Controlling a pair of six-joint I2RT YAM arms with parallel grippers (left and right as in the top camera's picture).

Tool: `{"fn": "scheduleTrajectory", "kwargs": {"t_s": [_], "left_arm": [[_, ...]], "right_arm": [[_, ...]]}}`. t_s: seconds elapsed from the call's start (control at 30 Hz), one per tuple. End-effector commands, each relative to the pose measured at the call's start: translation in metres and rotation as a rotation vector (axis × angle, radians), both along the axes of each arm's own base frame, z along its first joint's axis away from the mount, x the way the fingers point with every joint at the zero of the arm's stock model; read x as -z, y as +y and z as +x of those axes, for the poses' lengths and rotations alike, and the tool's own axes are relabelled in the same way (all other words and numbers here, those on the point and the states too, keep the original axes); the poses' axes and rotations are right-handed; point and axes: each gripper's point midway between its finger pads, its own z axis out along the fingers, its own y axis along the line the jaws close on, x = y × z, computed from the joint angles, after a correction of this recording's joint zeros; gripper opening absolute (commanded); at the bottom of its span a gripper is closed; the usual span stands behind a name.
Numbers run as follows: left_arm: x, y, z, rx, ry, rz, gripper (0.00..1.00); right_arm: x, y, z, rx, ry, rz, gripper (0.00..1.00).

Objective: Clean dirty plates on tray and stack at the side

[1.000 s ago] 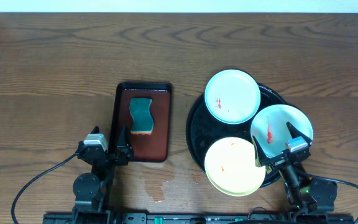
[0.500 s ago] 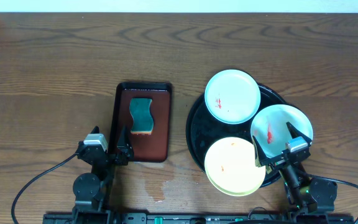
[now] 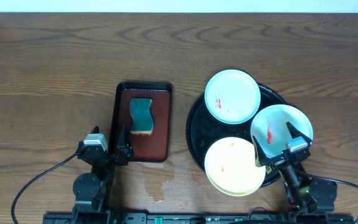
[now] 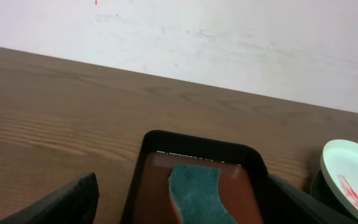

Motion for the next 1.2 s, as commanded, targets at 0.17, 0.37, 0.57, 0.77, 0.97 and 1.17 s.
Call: {"fn": "scheduleTrajectory", "kwargs": {"t_s": [0.17,0.37,0.57,0.77,0.97,1.17], "left_arm": [[0.0151,-0.0005,-0.0014,0.006,0.054,0.020,0.84],[0.0152,-0.0005,-0.0014,0.006,0.054,0.020,0.84],[0.0152,-0.0005,-0.0014,0.006,0.054,0.020,0.84],[0.0151,-0.0005,-0.0014,0.006,0.054,0.020,0.84],[0.0153,-0.0006,-0.0014,0.007,0.055,0.019,0.84],[0.0151,-0.0027,-0.0014,0.005,0.062,-0.081,0.84]], "right_arm": [[0.0008,-0.0018,0.0004,0.007,-0.006,-0.012,0.99],[0.0010,-0.0018,0.0004,0.007,-0.005,-0.012,0.99],[0.0010,-0.0018,0.0004,0.007,-0.005,-0.011,0.99],[-0.0017,-0.0018,0.0005,0.007,-0.017,-0.012,0.99],[0.0007,-0.0010,0.0001,0.002,-0.006,-0.011,0.99],[-0.0088,-0.0030,0.0011,0.015,-0.048,-0.014,0.99]]}}
